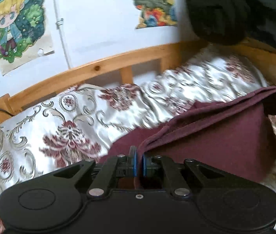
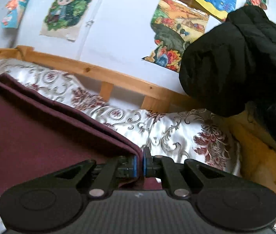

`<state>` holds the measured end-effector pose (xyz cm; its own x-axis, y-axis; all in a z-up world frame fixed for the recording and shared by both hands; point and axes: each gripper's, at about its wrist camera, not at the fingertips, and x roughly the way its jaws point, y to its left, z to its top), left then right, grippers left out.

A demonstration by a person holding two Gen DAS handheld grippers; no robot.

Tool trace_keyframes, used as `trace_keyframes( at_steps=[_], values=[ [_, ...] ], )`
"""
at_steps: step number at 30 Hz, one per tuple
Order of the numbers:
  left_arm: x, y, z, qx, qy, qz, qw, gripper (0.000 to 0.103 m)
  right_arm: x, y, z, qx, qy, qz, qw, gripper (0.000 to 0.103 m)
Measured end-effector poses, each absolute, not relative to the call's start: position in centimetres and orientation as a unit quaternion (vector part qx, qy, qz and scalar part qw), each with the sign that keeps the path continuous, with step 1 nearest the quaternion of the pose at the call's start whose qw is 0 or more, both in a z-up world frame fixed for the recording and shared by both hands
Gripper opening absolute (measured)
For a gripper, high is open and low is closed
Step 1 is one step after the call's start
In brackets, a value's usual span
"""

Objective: Fold small clothes
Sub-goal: 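Grasp the hem with the right gripper while the left gripper grasps the hem, lifting it toward the collar, then lay the hem over the collar and open both grippers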

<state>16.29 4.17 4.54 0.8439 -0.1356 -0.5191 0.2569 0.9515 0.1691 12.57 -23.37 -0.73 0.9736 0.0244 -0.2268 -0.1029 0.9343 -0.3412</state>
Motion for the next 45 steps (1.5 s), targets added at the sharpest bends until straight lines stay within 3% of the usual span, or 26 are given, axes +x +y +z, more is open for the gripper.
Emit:
trace_keyframes(
  at_steps=[15, 19, 22, 24, 25, 26, 27, 29, 34, 42, 45],
  values=[
    [28.2, 5.4, -4.3, 0.028, 0.319, -0.068, 0.945, 0.007, 24.2, -22.4, -6.5, -0.204, 0.148, 0.024, 0.968, 0.007],
    [29.0, 5.9, -5.8, 0.009, 0.341, -0.072, 0.937, 0.012, 24.9, -22.7, -7.2, -0.197, 0.167, 0.023, 0.966, 0.017],
    [29.3, 6.7, -5.8, -0.023, 0.349, -0.063, 0.935, 0.027, 25.2, -23.1, -7.4, -0.183, 0.179, 0.021, 0.966, 0.03],
    [29.1, 7.3, -5.7, -0.052, 0.354, -0.057, 0.932, 0.05, 25.3, -23.5, -7.3, -0.165, 0.184, 0.024, 0.969, 0.04],
    [29.1, 7.6, -5.6, -0.069, 0.355, -0.057, 0.93, 0.057, 25.3, -23.8, -7.2, -0.151, 0.187, 0.027, 0.97, 0.05],
    [28.9, 7.9, -5.5, -0.082, 0.354, -0.056, 0.93, 0.071, 25.2, -24.0, -7.0, -0.14, 0.188, 0.031, 0.972, 0.063],
    [28.7, 8.1, -5.3, -0.089, 0.351, -0.054, 0.931, 0.082, 25.0, -24.2, -6.7, -0.128, 0.186, 0.037, 0.973, 0.069],
    [28.2, 8.1, -5.0, -0.092, 0.345, -0.047, 0.933, 0.089, 24.6, -24.6, -6.2, -0.114, 0.175, 0.043, 0.977, 0.085],
    [27.5, 7.7, -4.8, -0.078, 0.357, -0.05, 0.929, 0.097, 23.9, -24.8, -5.6, -0.094, 0.175, 0.067, 0.978, 0.097],
    [25.6, 4.8, -5.9, 0.011, 0.392, -0.086, 0.916, 0.1, 24.0, -24.0, -7.1, -0.117, 0.237, 0.068, 0.962, 0.097],
    [25.3, 3.8, -6.2, 0.063, 0.383, -0.084, 0.918, 0.1, 24.6, -24.3, -7.9, -0.127, 0.238, 0.051, 0.962, 0.092]
  ],
)
